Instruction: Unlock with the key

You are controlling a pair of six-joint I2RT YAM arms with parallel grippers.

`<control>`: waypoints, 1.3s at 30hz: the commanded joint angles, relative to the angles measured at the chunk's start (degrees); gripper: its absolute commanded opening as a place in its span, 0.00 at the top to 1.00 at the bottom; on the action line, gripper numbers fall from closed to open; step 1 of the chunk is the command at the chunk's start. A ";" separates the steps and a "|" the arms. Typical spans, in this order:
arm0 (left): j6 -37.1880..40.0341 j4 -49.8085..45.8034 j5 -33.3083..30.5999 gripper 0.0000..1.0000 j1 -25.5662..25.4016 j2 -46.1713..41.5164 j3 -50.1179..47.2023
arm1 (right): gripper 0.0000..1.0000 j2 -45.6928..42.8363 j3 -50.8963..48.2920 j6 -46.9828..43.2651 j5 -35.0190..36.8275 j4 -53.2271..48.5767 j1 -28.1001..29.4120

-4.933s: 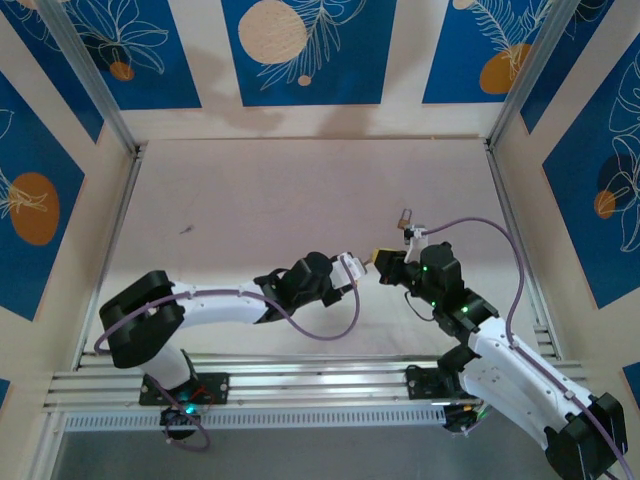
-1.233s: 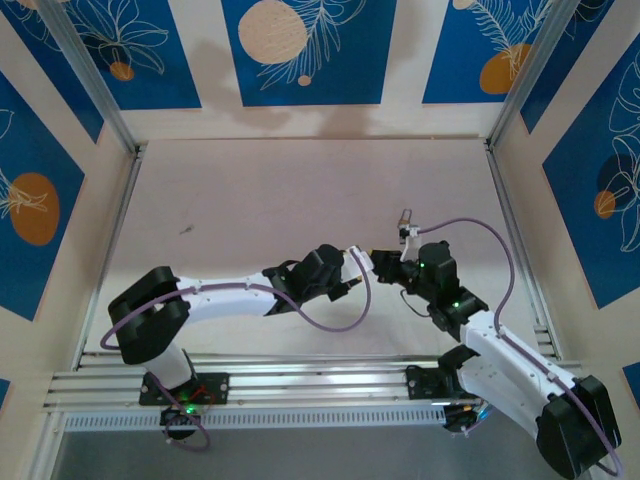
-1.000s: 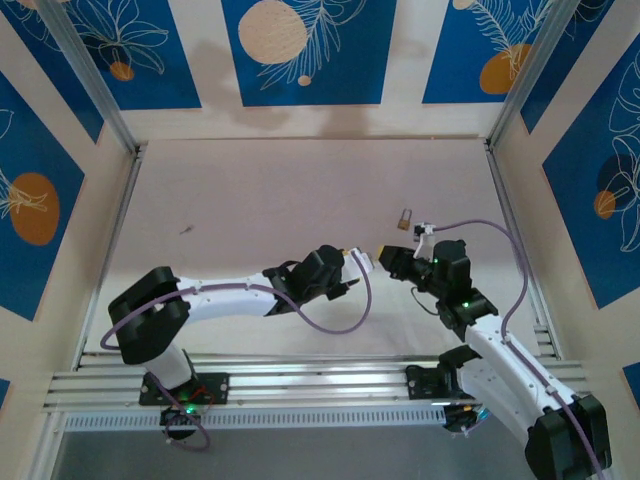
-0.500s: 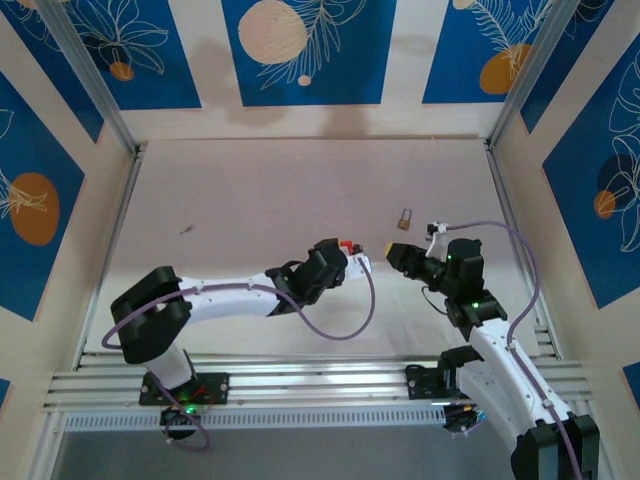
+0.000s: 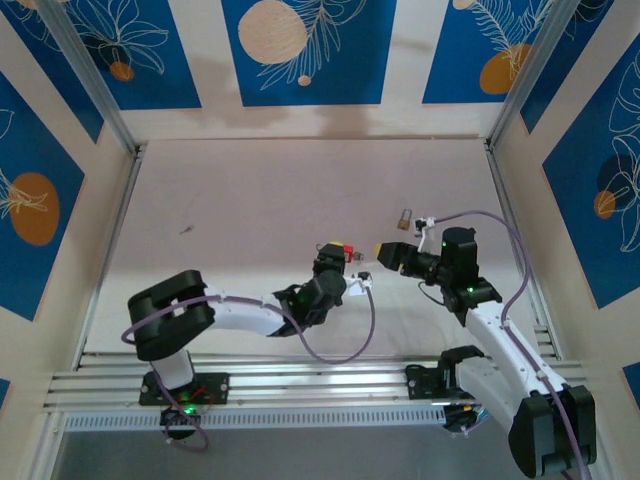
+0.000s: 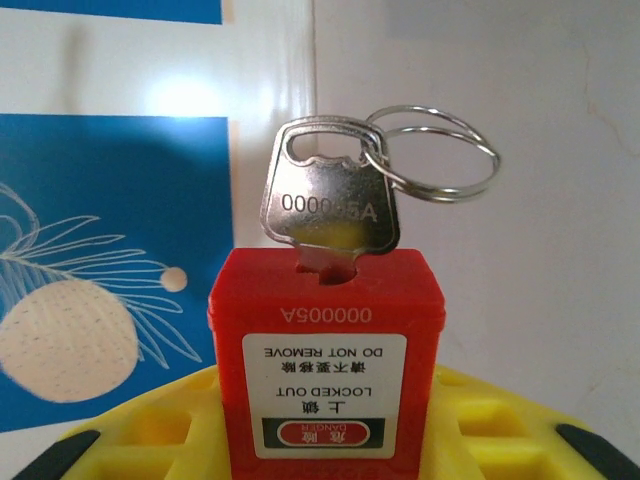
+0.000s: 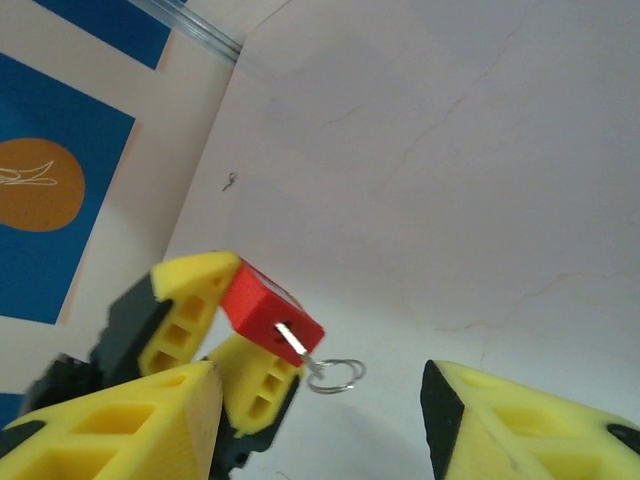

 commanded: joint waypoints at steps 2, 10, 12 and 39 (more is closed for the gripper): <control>13.76 23.55 -5.64 0.95 -1.49 4.93 -3.07 | 0.43 0.93 3.13 -2.85 -1.03 -0.80 1.76; 12.08 26.14 -7.17 0.96 -2.19 6.19 -4.07 | 0.41 5.17 6.10 -7.10 2.90 -4.93 7.16; 10.82 24.81 -7.12 0.96 -2.35 5.87 -4.33 | 0.40 6.43 6.97 -8.34 4.67 -6.59 7.93; 8.03 28.04 -7.79 0.96 -2.77 9.12 -5.40 | 0.40 15.94 11.67 -11.20 14.04 -12.78 13.08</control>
